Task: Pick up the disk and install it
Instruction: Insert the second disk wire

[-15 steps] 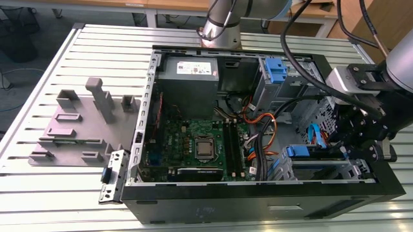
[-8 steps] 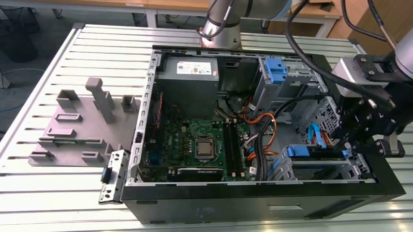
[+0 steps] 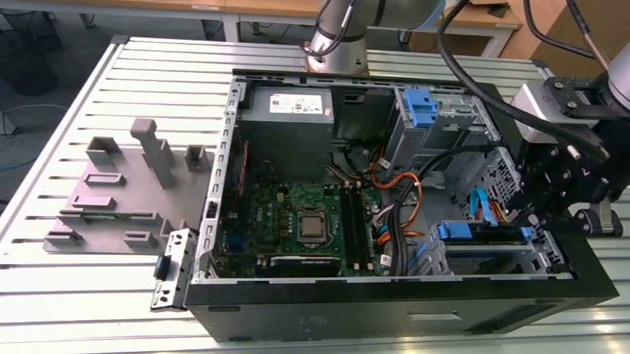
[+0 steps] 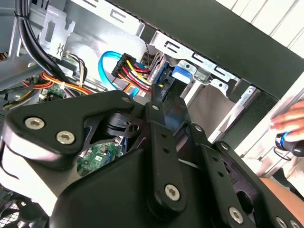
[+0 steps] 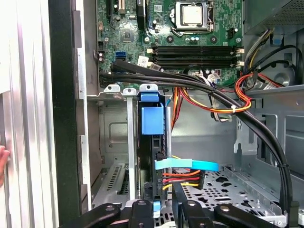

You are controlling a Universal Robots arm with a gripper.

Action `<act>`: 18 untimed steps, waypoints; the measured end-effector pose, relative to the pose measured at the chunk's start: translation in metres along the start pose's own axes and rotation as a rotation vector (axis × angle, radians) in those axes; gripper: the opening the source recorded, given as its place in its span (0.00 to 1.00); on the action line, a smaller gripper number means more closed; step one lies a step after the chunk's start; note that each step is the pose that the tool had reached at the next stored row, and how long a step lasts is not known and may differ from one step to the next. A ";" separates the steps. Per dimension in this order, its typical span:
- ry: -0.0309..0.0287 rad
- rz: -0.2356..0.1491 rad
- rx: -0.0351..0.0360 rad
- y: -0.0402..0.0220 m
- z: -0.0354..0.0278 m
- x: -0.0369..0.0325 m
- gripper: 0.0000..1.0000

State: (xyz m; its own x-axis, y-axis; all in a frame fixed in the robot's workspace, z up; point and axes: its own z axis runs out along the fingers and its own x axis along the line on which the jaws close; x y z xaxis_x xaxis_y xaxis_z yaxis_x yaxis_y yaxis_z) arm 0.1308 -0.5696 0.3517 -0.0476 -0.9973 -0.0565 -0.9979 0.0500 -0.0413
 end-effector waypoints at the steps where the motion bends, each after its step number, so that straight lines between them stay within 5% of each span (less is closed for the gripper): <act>1: 0.0000 0.000 -0.0002 0.0000 0.0000 0.0000 0.30; 3: 0.0011 0.001 -0.0143 -0.0002 -0.0001 0.0000 0.30; 6: 0.0026 0.003 -0.0501 -0.0010 0.0003 0.0000 0.30; 10: 0.0029 0.003 -0.0575 -0.0010 0.0003 0.0000 0.30; 18: 0.0015 -0.044 -0.0601 -0.0010 0.0004 -0.0001 0.30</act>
State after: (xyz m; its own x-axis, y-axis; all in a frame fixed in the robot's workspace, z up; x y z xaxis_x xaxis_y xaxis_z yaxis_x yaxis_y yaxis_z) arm 0.1318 -0.5696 0.3514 -0.0032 -0.9985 -0.0544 -0.9999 0.0023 0.0162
